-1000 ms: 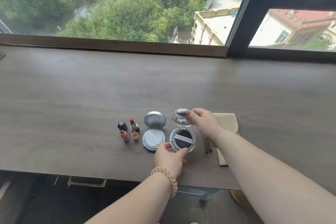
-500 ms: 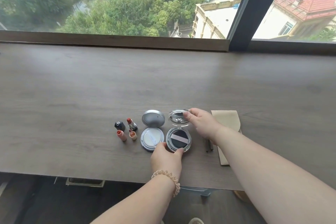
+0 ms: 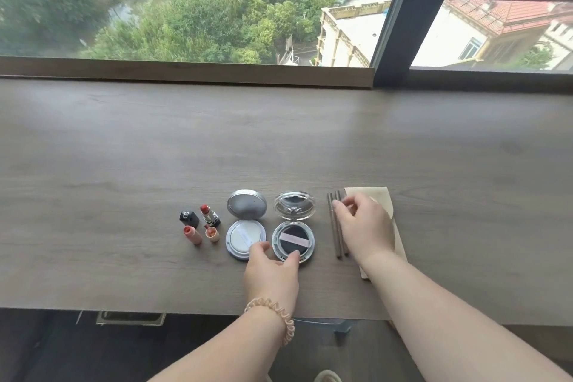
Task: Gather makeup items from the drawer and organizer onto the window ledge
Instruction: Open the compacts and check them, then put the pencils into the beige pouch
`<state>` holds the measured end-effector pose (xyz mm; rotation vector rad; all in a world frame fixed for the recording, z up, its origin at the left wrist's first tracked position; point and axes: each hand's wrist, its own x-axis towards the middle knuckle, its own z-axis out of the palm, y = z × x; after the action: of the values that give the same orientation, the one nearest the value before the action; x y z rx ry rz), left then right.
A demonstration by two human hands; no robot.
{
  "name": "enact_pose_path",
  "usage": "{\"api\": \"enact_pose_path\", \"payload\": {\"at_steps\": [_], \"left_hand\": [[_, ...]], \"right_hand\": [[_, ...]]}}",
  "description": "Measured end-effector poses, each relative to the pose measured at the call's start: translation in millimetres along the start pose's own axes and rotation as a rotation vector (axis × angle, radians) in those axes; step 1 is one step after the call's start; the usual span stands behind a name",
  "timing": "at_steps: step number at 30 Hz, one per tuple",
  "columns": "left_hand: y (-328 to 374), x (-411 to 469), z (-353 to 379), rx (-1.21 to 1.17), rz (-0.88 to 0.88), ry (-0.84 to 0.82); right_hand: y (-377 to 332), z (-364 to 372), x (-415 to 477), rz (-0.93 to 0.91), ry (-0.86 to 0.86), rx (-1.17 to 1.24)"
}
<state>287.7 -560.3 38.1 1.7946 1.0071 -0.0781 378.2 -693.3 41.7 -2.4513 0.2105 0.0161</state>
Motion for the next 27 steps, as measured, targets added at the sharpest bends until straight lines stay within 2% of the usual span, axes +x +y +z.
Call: {"api": "enact_pose_path", "payload": {"at_steps": [3, 6, 13, 18, 22, 24, 27], "left_hand": [[9.0, -10.3, -1.6, -0.037, 0.033, 0.003], [15.6, -17.7, 0.0, -0.066, 0.042, -0.023], [15.0, -26.6, -0.3, -0.067, 0.049, -0.057], [10.1, -29.4, -4.0, -0.111, 0.031, -0.056], [17.2, -30.3, -10.7, -0.141, 0.053, -0.055], [27.1, -30.9, -18.7, -0.122, 0.140, -0.087], [53.1, -29.5, -36.5, -0.053, 0.401, -0.174]], "right_hand": [[15.8, -2.4, -15.9, 0.049, -0.025, -0.238], [18.8, 3.4, -21.0, 0.057, -0.060, -0.376], [18.4, 9.9, -17.0, 0.142, -0.148, -0.443], [21.5, 10.9, -16.7, 0.201, -0.181, -0.372], [18.0, -5.2, -23.6, 0.212, -0.098, -0.239], [16.3, -25.3, -28.4, 0.182, -0.036, -0.096], [3.7, -65.7, -29.9, 0.081, -0.047, 0.259]]}}
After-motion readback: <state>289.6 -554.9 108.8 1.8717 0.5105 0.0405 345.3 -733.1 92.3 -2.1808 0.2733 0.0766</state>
